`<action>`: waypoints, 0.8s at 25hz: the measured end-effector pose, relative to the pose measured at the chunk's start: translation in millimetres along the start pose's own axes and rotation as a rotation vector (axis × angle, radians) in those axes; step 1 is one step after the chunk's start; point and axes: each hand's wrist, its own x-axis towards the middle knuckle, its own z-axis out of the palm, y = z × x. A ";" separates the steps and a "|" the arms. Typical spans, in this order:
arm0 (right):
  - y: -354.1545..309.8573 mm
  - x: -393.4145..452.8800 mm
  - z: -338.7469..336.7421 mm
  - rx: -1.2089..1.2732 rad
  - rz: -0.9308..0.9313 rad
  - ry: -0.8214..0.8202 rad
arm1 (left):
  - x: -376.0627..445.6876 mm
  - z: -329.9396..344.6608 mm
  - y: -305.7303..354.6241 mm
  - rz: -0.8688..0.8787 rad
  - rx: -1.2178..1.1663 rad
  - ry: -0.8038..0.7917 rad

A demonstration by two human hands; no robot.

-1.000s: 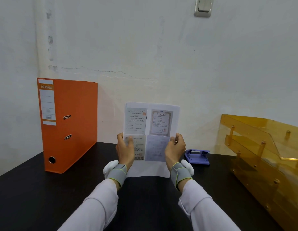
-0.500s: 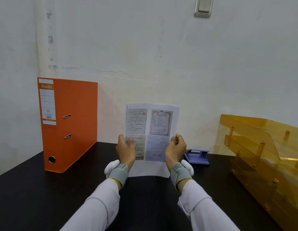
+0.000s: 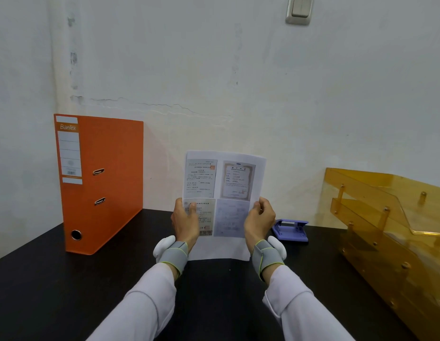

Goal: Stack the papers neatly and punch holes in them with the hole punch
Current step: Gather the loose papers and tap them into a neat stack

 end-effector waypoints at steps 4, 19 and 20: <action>2.6 0.6 0.1 -0.032 -0.035 -0.014 | 0.1 0.8 1.1 -0.007 -0.010 0.006; 8.4 25.2 -4.2 -0.027 -0.033 -0.112 | 17.0 -4.4 1.4 0.025 0.041 -0.067; 9.6 29.7 -5.1 -0.035 -0.031 -0.131 | 20.2 -6.1 2.1 0.033 0.044 -0.091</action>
